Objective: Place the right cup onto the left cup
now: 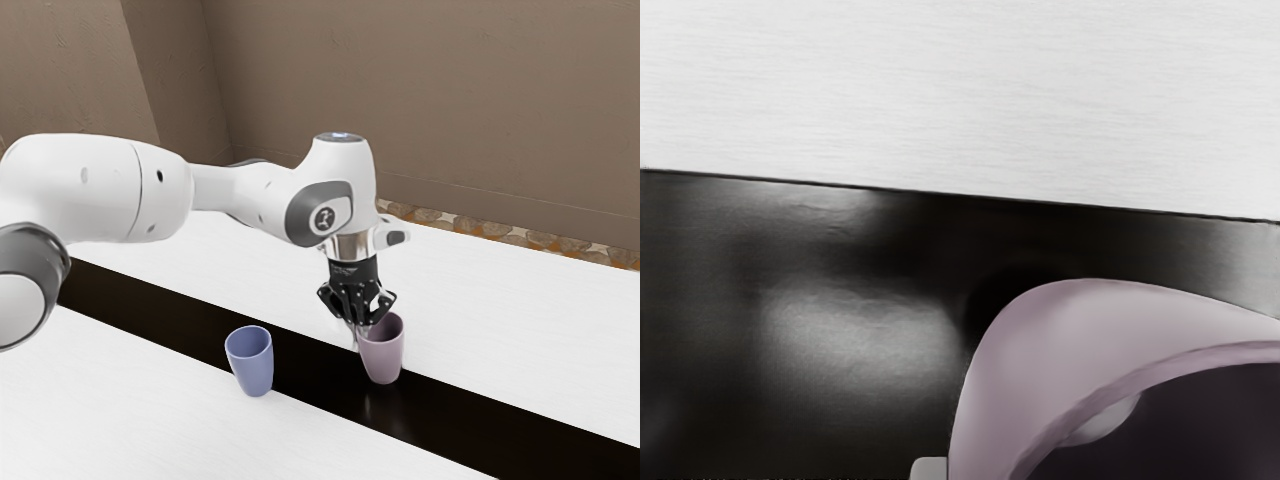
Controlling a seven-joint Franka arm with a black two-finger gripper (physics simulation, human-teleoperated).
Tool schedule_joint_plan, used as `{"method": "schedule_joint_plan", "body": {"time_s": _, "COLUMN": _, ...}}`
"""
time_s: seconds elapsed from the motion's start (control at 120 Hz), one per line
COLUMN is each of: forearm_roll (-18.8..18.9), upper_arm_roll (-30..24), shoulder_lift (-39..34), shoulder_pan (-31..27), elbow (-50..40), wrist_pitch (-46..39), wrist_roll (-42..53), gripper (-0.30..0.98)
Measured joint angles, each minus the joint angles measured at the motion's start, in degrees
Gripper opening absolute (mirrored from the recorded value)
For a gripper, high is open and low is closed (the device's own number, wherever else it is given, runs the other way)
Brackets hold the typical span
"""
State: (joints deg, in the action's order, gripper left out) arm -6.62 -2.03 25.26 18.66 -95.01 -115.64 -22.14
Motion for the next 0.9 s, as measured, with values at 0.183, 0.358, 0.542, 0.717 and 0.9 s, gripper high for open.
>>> {"method": "schedule_joint_plan", "body": {"time_s": 0.183, "forearm_roll": 1.0, "upper_arm_roll": 0.0, "shoulder_lift": -5.8, "shoulder_pan": -0.9, "elbow": -1.2, "wrist_pitch": 1.5, "wrist_roll": -0.2, "gripper": -0.1}}
{"method": "schedule_joint_plan", "body": {"time_s": 0.358, "forearm_roll": 2.2, "upper_arm_roll": 0.1, "shoulder_lift": -10.2, "shoulder_pan": -2.5, "elbow": -3.1, "wrist_pitch": 3.5, "wrist_roll": -0.3, "gripper": -0.1}}
{"method": "schedule_joint_plan", "body": {"time_s": 0.542, "forearm_roll": 3.1, "upper_arm_roll": 0.3, "shoulder_lift": -15.6, "shoulder_pan": -4.2, "elbow": -8.1, "wrist_pitch": 4.5, "wrist_roll": -0.4, "gripper": -0.1}}
{"method": "schedule_joint_plan", "body": {"time_s": 0.717, "forearm_roll": 3.6, "upper_arm_roll": 0.3, "shoulder_lift": -19.9, "shoulder_pan": -6.2, "elbow": -13.0, "wrist_pitch": 4.7, "wrist_roll": -0.4, "gripper": -0.1}}
{"method": "schedule_joint_plan", "body": {"time_s": 0.9, "forearm_roll": 3.7, "upper_arm_roll": 0.3, "shoulder_lift": -21.9, "shoulder_pan": -8.7, "elbow": -15.6, "wrist_pitch": 4.6, "wrist_roll": -0.4, "gripper": -0.1}}
